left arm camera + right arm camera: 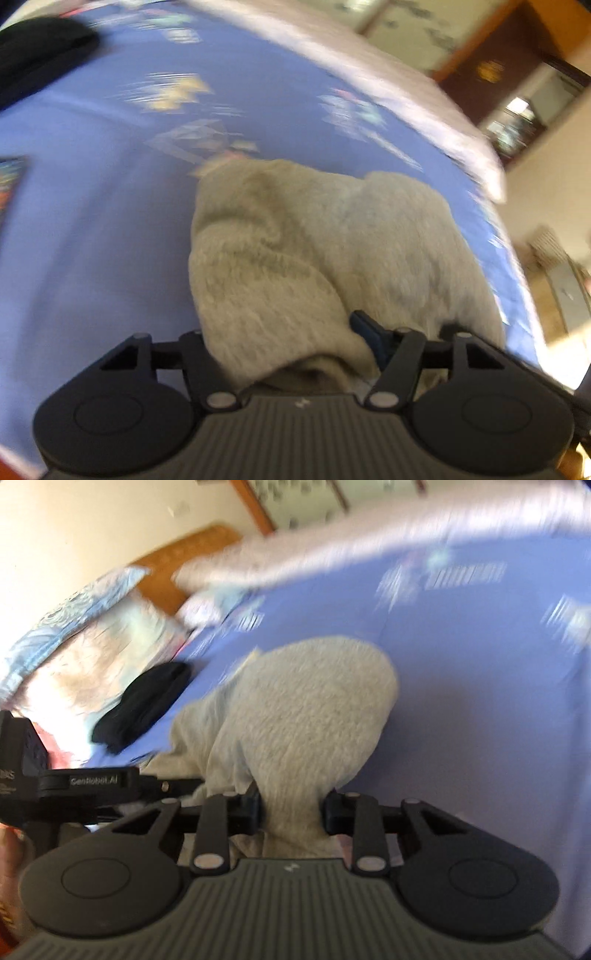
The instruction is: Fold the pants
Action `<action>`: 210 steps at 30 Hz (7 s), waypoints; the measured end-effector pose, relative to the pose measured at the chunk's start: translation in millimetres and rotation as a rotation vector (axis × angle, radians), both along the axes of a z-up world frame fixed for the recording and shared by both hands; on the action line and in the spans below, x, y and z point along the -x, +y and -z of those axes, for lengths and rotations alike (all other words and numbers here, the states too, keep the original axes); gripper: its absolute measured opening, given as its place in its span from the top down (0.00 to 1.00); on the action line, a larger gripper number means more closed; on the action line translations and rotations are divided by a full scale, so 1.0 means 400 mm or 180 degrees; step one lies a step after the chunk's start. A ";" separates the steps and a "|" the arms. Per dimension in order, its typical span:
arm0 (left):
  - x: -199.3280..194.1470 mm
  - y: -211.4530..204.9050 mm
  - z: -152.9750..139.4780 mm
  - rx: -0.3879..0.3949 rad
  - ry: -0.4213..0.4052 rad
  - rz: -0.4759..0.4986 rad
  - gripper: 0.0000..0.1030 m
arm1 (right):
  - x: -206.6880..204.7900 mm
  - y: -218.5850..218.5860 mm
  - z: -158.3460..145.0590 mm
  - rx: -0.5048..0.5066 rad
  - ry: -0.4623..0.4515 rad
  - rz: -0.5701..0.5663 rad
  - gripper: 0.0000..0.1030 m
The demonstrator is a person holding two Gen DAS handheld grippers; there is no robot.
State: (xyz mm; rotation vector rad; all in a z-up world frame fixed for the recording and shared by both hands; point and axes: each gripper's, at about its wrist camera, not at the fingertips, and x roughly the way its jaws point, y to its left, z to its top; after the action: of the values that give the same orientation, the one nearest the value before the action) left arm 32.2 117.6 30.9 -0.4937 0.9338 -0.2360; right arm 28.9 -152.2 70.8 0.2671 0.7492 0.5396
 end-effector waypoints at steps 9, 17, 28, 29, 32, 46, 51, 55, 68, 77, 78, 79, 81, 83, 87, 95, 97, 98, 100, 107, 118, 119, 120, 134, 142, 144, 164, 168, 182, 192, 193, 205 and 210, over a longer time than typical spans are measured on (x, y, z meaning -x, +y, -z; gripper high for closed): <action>-0.022 -0.335 0.036 -0.0323 -0.0136 0.0789 0.38 | 0.100 -0.272 -0.004 0.0507 -0.0273 0.0772 0.68; -0.020 -0.289 0.053 -0.0377 0.0073 0.0578 0.11 | 0.077 -0.297 0.099 0.0082 0.0231 0.0977 0.60; -0.063 -0.272 0.051 0.0051 0.0347 0.0647 0.00 | 0.123 -0.456 0.184 -0.1484 0.0966 0.1046 0.14; -0.065 -0.283 0.060 0.0060 0.0386 0.0670 0.00 | 0.125 -0.465 0.187 -0.1577 0.0982 0.1056 0.14; -0.057 -0.317 0.089 0.0033 0.0452 0.0750 0.00 | 0.128 -0.472 0.190 -0.1710 0.1029 0.1104 0.14; -0.064 -0.273 0.093 0.0275 0.0475 0.0814 0.00 | 0.122 -0.422 0.191 -0.1445 0.0666 0.0994 0.00; -0.094 -0.235 0.096 0.0402 0.0553 0.0715 0.00 | 0.102 -0.435 0.190 -0.1405 0.0801 0.0976 0.00; -0.084 -0.243 0.105 0.0439 0.0543 0.0788 0.01 | 0.081 -0.475 0.189 -0.1560 0.0876 0.1290 0.01; -0.066 -0.303 0.021 0.0200 0.0128 0.0876 0.48 | 0.008 -0.388 0.167 -0.1423 0.1034 0.0776 0.66; -0.324 -0.287 -0.259 -0.0136 -0.0853 0.0834 0.48 | -0.228 -0.349 -0.070 -0.1256 -0.0006 0.0348 0.69; -0.367 -0.295 -0.276 -0.0251 -0.0943 0.0832 0.47 | -0.273 -0.338 -0.092 -0.1167 -0.0152 0.0319 0.69; -0.403 -0.307 -0.287 -0.0328 -0.0995 0.0823 0.47 | -0.318 -0.330 -0.109 -0.1086 -0.0268 0.0296 0.69; -0.490 -0.324 -0.295 -0.0429 -0.1055 0.0793 0.47 | -0.414 -0.322 -0.122 -0.0997 -0.0404 0.0268 0.69; -0.582 -0.339 -0.277 -0.0497 -0.1068 0.0726 0.46 | -0.499 -0.310 -0.115 -0.0883 -0.0505 0.0250 0.69; -0.748 -0.354 -0.169 -0.0618 -0.0896 0.0569 0.45 | -0.669 -0.300 -0.016 -0.0758 -0.0457 0.0278 0.69; -0.821 -0.381 0.118 -0.0930 -0.0249 0.0393 0.14 | -0.783 -0.297 0.269 -0.0549 0.0426 0.0508 0.60; -0.805 -0.370 0.115 -0.0921 -0.0234 0.0271 0.09 | -0.779 -0.325 0.283 -0.0919 0.0548 0.0642 0.55; -0.797 -0.360 0.103 -0.0878 -0.0176 0.0194 0.10 | -0.773 -0.333 0.276 -0.0965 0.0606 0.0717 0.52; -0.754 -0.341 0.068 -0.0818 -0.0139 0.0008 0.11 | -0.723 -0.333 0.233 -0.0831 0.0486 0.0906 0.34; -0.476 -0.384 -0.076 -0.1666 -0.0425 -0.0048 0.10 | -0.411 -0.291 0.077 -0.0162 -0.0100 0.1053 0.27; -0.095 -0.425 -0.209 -0.1675 -0.0685 0.0103 0.00 | -0.077 -0.240 -0.033 0.0218 -0.0404 0.1355 0.00; -0.073 -0.424 -0.212 -0.1655 -0.0672 0.0105 0.00 | -0.058 -0.238 -0.035 0.0248 -0.0321 0.1358 0.00; -0.053 -0.421 -0.213 -0.1644 -0.0659 0.0099 0.00 | -0.042 -0.233 -0.037 0.0238 -0.0268 0.1357 0.00; 0.151 -0.423 -0.242 -0.2020 -0.0746 -0.0052 0.00 | 0.153 -0.197 -0.024 -0.0021 -0.0268 0.1587 0.00; 0.211 -0.435 -0.241 -0.2246 -0.0789 -0.0072 0.00 | 0.172 -0.194 -0.010 -0.0201 -0.0117 0.1605 0.00; 0.217 -0.436 -0.241 -0.2194 -0.0779 -0.0046 0.00 | 0.182 -0.192 -0.004 -0.0145 -0.0120 0.1609 0.00; 0.211 -0.460 -0.226 -0.2644 -0.0806 -0.0328 0.00 | 0.189 -0.193 0.040 -0.0007 0.0044 0.1575 0.00; 0.201 -0.466 -0.221 -0.2680 -0.0786 -0.0330 0.00 | 0.191 -0.212 0.047 -0.0029 0.0102 0.1622 0.00; 0.195 -0.513 -0.198 -0.2682 -0.0799 0.0027 0.00 | 0.182 -0.260 0.071 -0.0122 0.0290 0.1713 0.00; 0.187 -0.510 -0.186 -0.2617 -0.0653 0.0066 0.00 | 0.185 -0.269 0.076 -0.0143 0.0343 0.1730 0.00; 0.187 -0.507 -0.185 -0.2597 -0.0637 0.0069 0.00 | 0.186 -0.270 0.077 -0.0144 0.0348 0.1727 0.00; 0.190 -0.491 -0.170 -0.2676 -0.0481 -0.0019 0.00 | 0.185 -0.269 0.076 -0.0123 0.0354 0.1673 0.00; 0.187 -0.487 -0.168 -0.2701 -0.0475 -0.0034 0.00 | 0.182 -0.265 0.077 -0.0118 0.0379 0.1666 0.00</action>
State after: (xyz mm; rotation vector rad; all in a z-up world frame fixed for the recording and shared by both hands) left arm -42.6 -77.2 98.0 0.2989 0.7982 0.1405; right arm -43.9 -258.2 40.1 0.5146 0.7485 0.0413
